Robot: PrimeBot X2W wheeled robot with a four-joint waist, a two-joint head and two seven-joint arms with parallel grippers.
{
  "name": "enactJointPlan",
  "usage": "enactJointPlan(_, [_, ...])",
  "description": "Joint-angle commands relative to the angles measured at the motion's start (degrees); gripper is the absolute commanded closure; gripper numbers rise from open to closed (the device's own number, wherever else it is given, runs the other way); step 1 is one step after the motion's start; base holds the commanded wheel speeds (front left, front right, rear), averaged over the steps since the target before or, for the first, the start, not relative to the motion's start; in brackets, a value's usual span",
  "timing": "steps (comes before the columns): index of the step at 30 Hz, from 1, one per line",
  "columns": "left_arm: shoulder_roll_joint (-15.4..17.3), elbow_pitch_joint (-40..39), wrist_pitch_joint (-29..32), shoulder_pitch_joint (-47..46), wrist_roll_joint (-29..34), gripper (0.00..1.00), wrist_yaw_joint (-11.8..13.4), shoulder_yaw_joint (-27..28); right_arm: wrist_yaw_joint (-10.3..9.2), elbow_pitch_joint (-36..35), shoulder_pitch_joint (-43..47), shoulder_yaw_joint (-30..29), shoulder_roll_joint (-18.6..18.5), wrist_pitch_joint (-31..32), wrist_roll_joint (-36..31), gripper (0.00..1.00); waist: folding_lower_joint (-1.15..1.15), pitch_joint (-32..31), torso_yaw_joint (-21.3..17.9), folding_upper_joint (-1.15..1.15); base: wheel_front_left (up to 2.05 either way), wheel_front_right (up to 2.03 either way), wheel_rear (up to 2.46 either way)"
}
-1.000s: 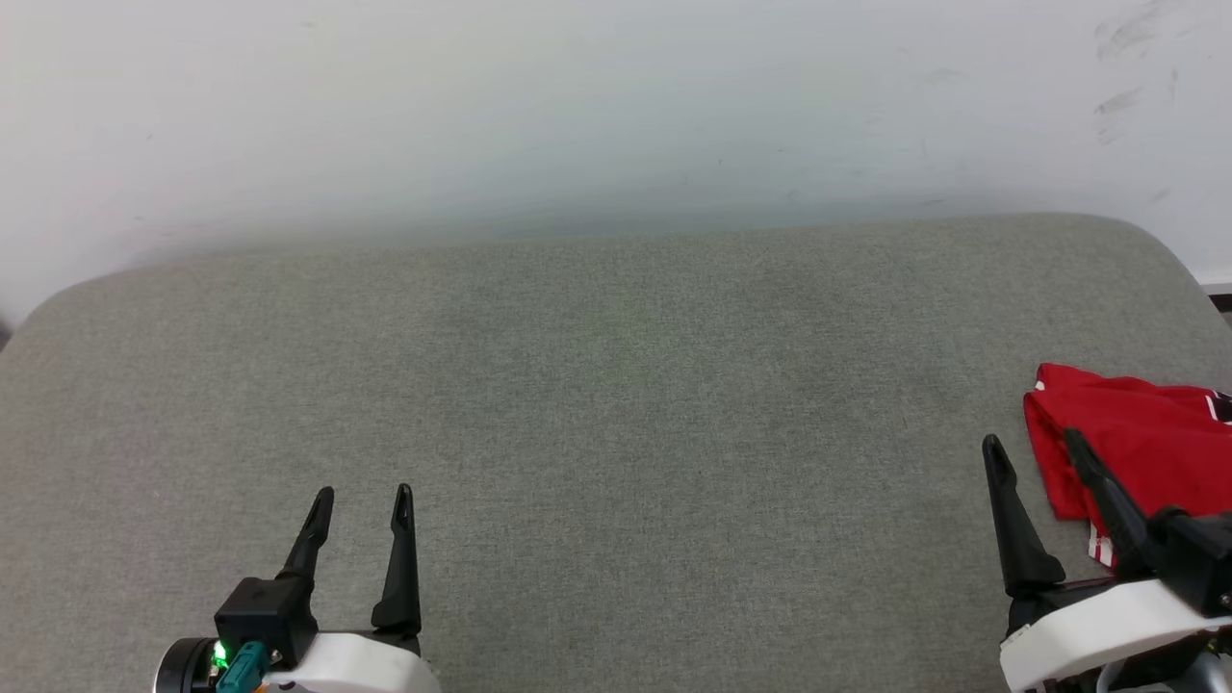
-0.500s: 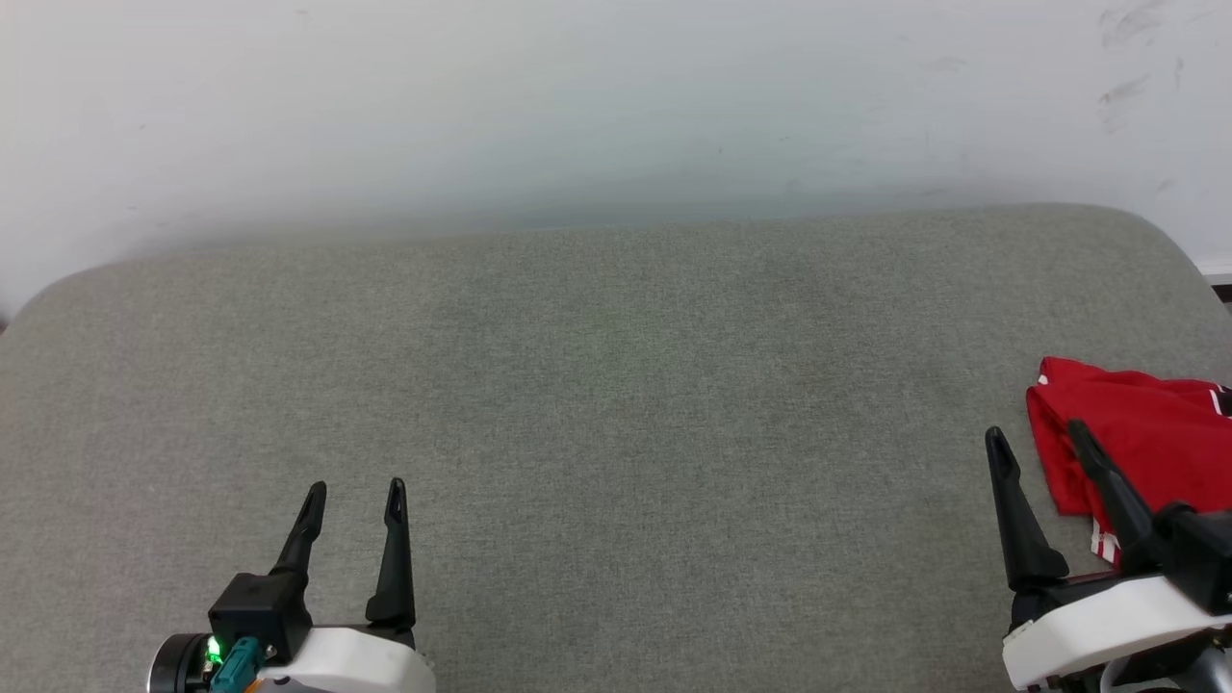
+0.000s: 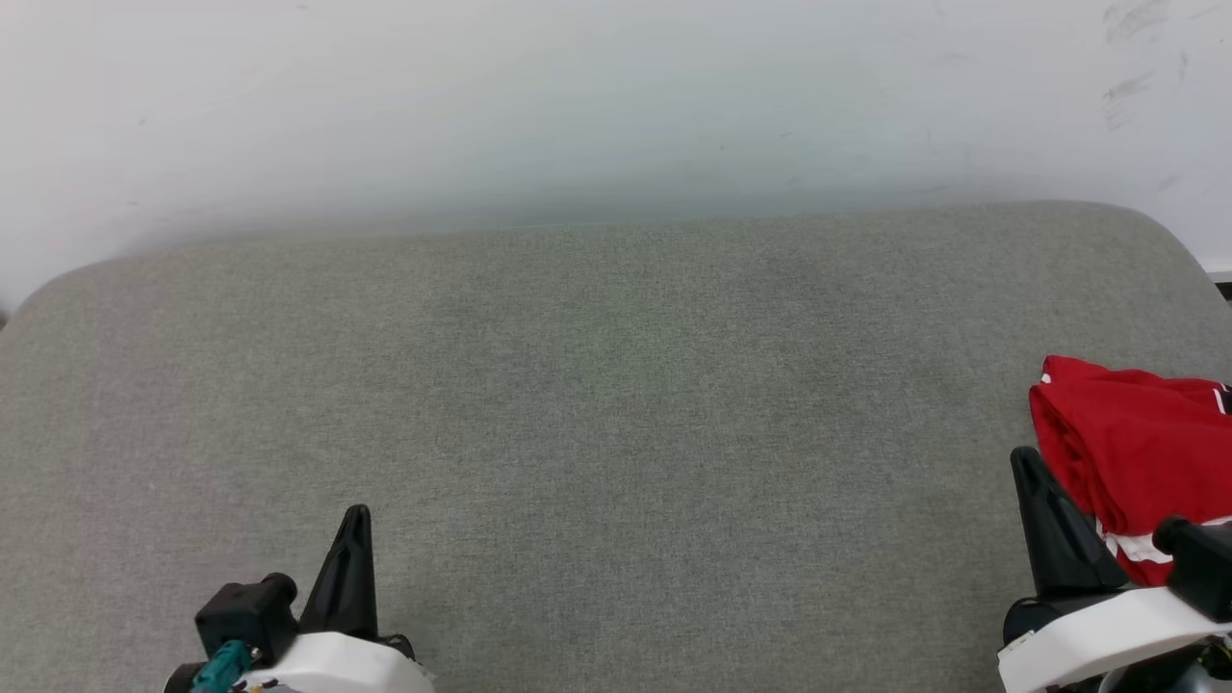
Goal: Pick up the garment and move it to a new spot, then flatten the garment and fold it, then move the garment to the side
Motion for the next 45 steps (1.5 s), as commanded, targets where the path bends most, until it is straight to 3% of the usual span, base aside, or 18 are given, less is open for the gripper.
enactJointPlan(1, [0.0,-0.5,0.6,-1.3,-2.7,1.0,-0.7,1.2,0.0,-0.1,-1.4,-0.2,-0.1,0.1,3.3,1.0,0.0,0.0,0.1,0.0,0.0,0.0,0.0])
enactJointPlan(21, [-2.7,2.6,5.1,-3.4,-19.6,1.0,-5.5,6.0,-0.01,5.7,-4.1,-0.6,-0.2,0.7,23.3,1.0,0.0,-0.1,0.6,0.0,0.0,0.0,0.0])
enactJointPlan(45, [-5.5,4.7,9.6,-5.1,-35.2,1.0,-10.0,10.8,-0.01,10.9,-6.6,-1.3,0.2,1.6,41.8,1.0,0.0,-0.3,1.4,0.0,0.0,0.0,0.0])
